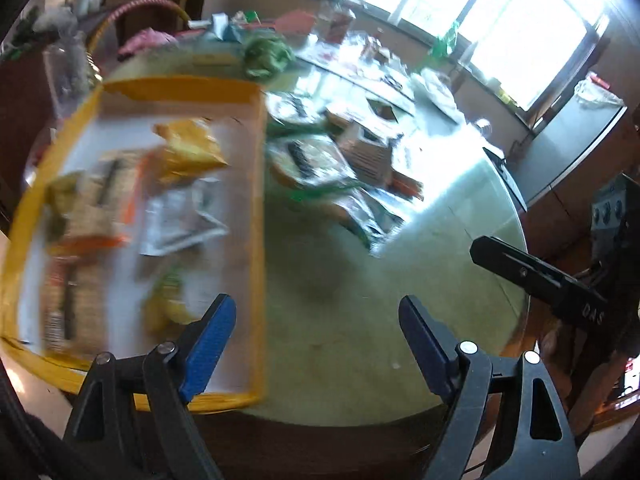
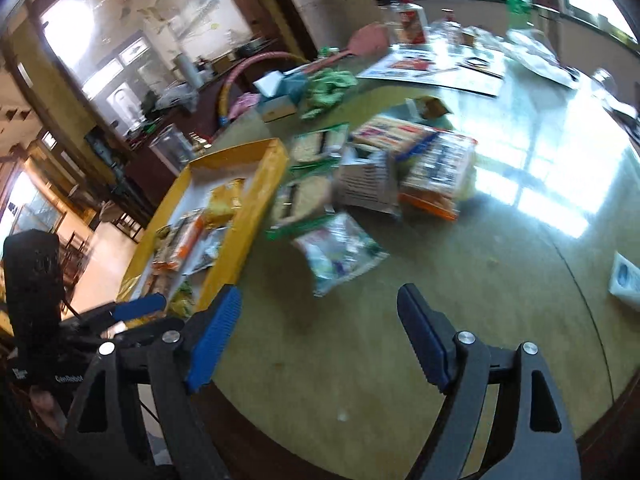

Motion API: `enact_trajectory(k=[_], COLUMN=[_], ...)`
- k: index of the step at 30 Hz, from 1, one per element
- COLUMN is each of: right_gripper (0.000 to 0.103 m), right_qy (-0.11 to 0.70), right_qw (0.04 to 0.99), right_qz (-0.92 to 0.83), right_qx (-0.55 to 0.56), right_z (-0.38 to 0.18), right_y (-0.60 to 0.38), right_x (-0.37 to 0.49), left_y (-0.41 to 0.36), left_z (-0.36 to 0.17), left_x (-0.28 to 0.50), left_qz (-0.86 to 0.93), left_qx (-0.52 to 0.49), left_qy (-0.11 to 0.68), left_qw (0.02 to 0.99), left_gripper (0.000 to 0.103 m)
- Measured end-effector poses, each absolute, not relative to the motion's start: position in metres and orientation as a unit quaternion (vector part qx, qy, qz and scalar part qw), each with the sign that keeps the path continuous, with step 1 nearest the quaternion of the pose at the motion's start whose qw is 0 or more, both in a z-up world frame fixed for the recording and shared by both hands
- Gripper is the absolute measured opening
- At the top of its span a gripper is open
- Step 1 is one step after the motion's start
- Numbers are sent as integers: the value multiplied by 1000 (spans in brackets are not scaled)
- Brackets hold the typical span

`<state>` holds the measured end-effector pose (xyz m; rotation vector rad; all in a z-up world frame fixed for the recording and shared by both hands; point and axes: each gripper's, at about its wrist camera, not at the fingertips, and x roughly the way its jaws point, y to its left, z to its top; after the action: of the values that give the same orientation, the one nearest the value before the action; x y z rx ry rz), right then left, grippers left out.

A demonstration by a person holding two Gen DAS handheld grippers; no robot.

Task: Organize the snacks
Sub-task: 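Grasp the white Dole sachet with the left tool while the right grasps a cracker pack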

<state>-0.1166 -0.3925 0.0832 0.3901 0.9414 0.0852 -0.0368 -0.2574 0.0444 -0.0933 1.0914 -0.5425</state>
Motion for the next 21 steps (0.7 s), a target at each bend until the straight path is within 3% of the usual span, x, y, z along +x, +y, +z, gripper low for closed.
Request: enact_trajectory(k=[12,21], right_gripper=[81,81], right_qy=[449,445], right_qw=[861,859], right_qz=[-21,-27], right_qx=[238,250], right_z=[50,40], right_y=[-453,-474], right_x=[-140,-145], left_y=[-357,-382], left_z=[11,-8], left_x=[30,45], left_qz=[-191,-143], left_qx=[-20,-23], left_qy=[566,581], left_qw=[802,801], left_gripper=[84,83])
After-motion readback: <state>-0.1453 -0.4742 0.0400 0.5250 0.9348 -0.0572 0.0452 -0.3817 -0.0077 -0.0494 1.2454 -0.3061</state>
